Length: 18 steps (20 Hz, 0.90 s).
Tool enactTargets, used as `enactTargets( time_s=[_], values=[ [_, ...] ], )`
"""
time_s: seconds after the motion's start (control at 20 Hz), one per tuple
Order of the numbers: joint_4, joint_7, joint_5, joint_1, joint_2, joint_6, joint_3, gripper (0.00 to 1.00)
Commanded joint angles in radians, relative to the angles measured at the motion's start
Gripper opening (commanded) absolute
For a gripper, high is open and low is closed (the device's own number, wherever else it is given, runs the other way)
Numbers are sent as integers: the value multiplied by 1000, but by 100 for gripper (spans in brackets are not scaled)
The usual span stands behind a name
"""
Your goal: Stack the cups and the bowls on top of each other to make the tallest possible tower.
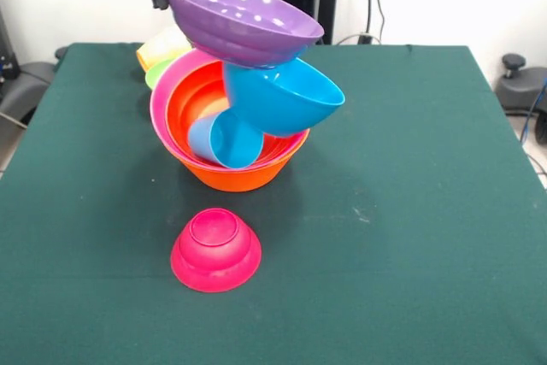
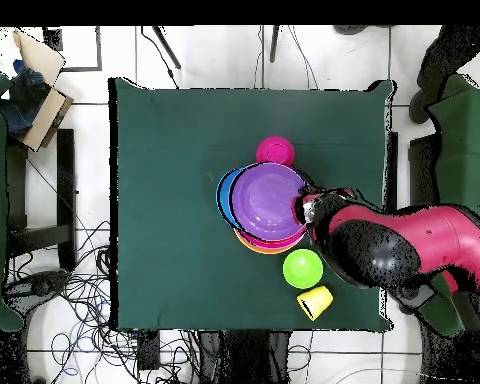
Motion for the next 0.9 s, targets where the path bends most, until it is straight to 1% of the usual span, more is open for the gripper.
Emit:
enactTargets(
  time_s=[0.05,0.15,0.3,0.9],
  values=[
    [12,-235,-36,40,-3,61,-6,100],
    [10,-233,-29,46,-11,87,-16,100],
    [-4,-219,-31,46,-6,55,-8,100],
    [1,-209,-20,54,-21,66,-6,100]
  ],
)
